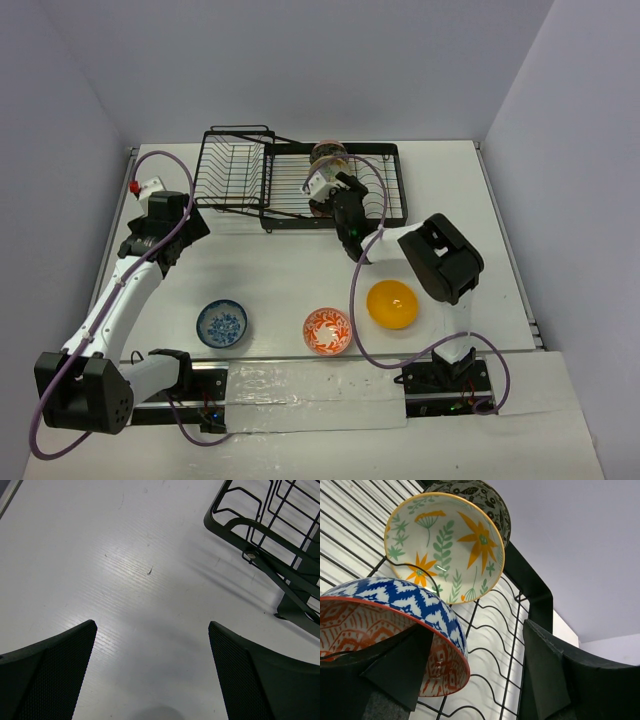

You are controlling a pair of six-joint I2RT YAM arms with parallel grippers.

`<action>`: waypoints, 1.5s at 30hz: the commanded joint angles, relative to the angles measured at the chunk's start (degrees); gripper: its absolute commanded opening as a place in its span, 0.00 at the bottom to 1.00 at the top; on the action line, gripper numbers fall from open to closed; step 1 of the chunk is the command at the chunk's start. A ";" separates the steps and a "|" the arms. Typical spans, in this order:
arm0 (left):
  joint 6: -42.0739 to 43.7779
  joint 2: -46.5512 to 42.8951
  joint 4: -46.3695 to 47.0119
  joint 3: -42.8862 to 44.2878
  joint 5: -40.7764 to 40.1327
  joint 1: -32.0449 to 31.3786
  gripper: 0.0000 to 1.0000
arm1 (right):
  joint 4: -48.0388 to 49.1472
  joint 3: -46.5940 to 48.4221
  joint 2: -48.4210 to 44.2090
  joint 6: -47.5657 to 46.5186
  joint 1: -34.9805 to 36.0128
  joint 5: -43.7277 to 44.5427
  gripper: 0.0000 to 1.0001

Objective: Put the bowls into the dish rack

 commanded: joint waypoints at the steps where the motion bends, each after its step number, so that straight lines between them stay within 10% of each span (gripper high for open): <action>1: -0.09 -1.58 0.58 1.12 0.42 0.34 0.99 | -1.58 2.05 -4.07 0.92 -0.58 0.49 0.80; 15: 0.00 -1.85 0.84 0.94 0.77 0.69 0.99 | -15.10 4.06 -9.43 6.19 -0.93 -1.18 0.99; 45: -0.26 -3.16 1.28 0.24 -0.55 0.69 0.99 | -57.38 14.97 -25.23 34.64 -0.23 -13.30 1.00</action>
